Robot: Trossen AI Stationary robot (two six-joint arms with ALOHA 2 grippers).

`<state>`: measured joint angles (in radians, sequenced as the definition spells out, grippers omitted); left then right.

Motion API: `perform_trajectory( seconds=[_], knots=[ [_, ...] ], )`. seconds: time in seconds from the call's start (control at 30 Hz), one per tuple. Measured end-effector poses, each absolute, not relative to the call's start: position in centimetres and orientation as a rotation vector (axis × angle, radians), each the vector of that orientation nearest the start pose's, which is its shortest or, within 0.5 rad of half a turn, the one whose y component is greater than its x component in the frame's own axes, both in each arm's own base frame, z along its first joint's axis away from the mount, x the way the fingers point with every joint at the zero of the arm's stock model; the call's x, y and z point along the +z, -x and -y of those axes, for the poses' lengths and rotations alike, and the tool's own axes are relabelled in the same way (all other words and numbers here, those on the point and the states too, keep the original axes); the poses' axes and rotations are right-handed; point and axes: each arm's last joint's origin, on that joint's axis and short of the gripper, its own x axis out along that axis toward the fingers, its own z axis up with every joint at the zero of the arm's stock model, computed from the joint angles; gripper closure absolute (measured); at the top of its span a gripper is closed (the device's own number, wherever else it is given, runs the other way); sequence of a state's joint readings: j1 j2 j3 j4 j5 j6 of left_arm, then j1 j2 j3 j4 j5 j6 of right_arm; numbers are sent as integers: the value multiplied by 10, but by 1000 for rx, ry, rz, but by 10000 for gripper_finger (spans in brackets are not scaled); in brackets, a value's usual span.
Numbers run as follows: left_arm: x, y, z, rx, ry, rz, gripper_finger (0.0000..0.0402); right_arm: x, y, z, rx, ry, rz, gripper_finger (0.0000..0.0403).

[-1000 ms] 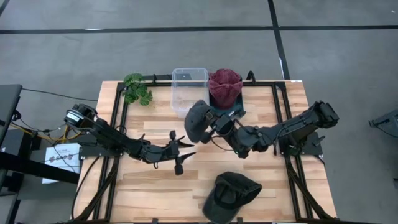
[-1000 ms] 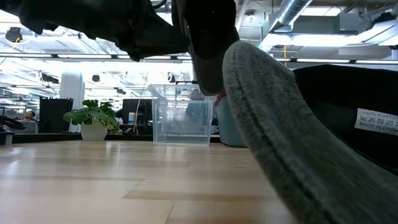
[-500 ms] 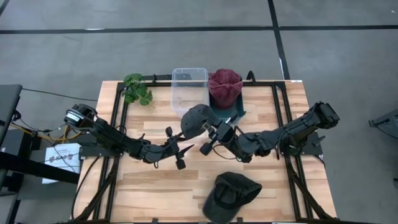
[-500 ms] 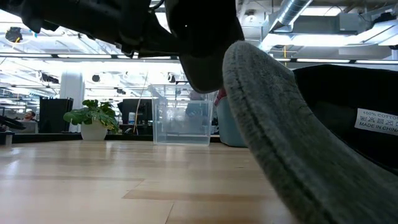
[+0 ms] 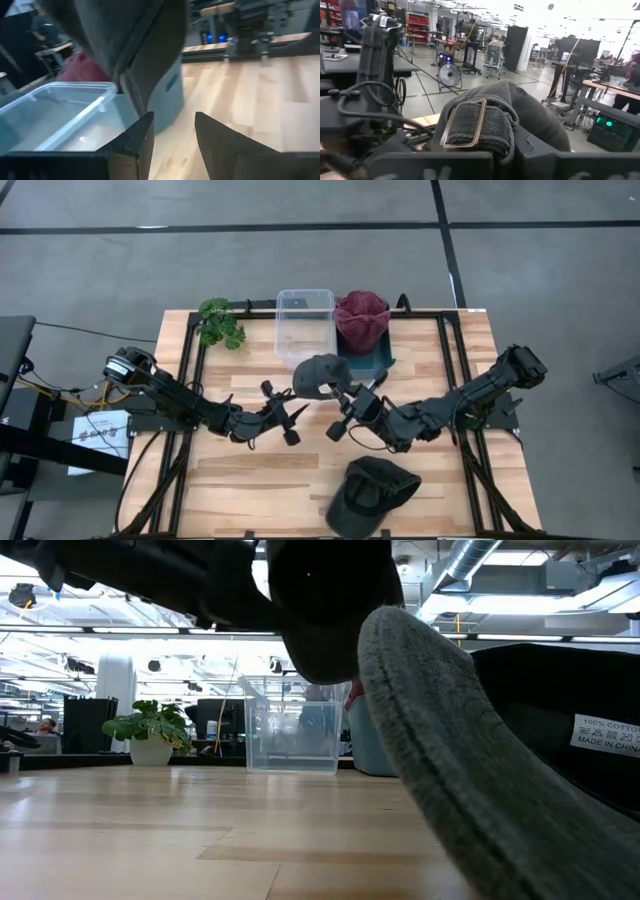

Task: Pick & Place hat
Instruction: Put the left black cap into the transparent bin

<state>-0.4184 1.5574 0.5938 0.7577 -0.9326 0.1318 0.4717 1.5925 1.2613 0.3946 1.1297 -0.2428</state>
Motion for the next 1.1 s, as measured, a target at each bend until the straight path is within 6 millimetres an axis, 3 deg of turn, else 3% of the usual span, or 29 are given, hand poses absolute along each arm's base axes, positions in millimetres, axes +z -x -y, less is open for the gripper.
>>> perform_trajectory(
  seconds=[0.5, 1.1],
  knots=[
    [190, -284, 60, 633, -186, -144, 261, 337, -330, -138, -642, 143, -92, 402],
    [190, -285, 58, 638, -183, -142, 261, 337, -321, -157, -596, 144, -86, 402]
  ],
)
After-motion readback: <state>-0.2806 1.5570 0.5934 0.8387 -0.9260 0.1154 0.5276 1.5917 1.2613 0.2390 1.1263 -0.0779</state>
